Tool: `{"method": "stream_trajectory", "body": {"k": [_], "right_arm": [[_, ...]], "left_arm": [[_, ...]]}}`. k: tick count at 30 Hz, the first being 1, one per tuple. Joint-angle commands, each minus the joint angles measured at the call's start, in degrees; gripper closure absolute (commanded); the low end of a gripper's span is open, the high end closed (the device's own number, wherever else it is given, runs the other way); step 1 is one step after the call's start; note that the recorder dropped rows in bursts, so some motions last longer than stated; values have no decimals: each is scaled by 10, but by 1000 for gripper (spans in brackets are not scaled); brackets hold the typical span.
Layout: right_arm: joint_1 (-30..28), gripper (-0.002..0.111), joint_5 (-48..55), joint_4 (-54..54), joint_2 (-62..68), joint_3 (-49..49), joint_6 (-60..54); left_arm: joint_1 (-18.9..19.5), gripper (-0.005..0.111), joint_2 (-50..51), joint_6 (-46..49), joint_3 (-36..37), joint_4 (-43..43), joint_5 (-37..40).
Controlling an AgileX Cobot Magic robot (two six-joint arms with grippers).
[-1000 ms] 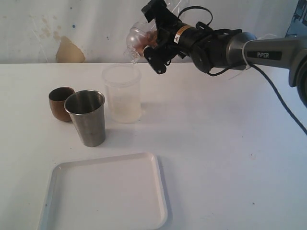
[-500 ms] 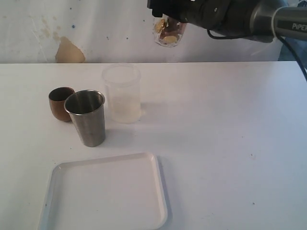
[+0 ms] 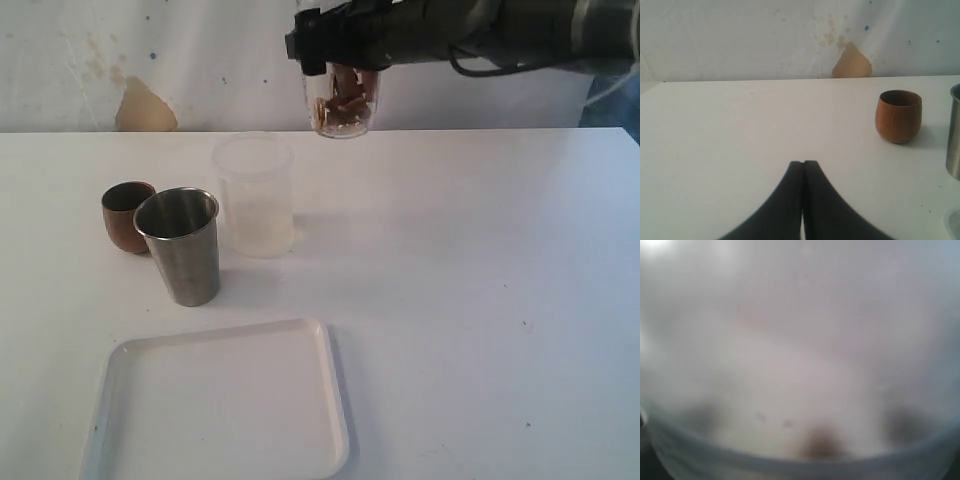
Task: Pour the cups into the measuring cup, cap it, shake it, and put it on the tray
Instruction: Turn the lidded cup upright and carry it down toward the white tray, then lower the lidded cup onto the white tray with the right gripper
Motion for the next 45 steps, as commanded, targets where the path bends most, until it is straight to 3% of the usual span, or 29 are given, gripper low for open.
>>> {"method": "stream_trajectory", "body": {"k": [1, 8, 11, 12, 14, 16, 25, 31, 40, 42, 45], "right_arm": [[33, 108, -144, -2, -74, 122, -16], [122, 108, -241, -77, -128, 271, 28], [168, 108, -325, -145, -125, 322, 142], [189, 108, -382, -233, -120, 353, 247], [201, 108, -456, -355, -109, 382, 349], [203, 108, -463, -399, -96, 388, 383], [204, 108, -491, -440, 35, 388, 413], [209, 108, -549, -601, 60, 388, 412], [209, 108, -578, -606, 65, 387, 427], [209, 104, -580, -606, 65, 387, 426], [209, 86, -580, -606, 65, 387, 426]], "left_arm": [[-1, 107, -2, -1, 3, 3, -7], [-1, 107, -2, -1, 3, 3, -7], [-1, 107, -2, -1, 3, 3, -7], [-1, 107, -2, -1, 3, 3, -7], [-1, 107, -2, -1, 3, 3, -7], [-1, 107, -2, -1, 3, 3, -7], [-1, 107, -2, -1, 3, 3, -7], [-1, 107, -2, -1, 3, 3, -7], [-1, 107, -2, -1, 3, 3, -7], [-1, 107, -2, -1, 3, 3, -7], [-1, 107, -2, -1, 3, 3, -7]]}}
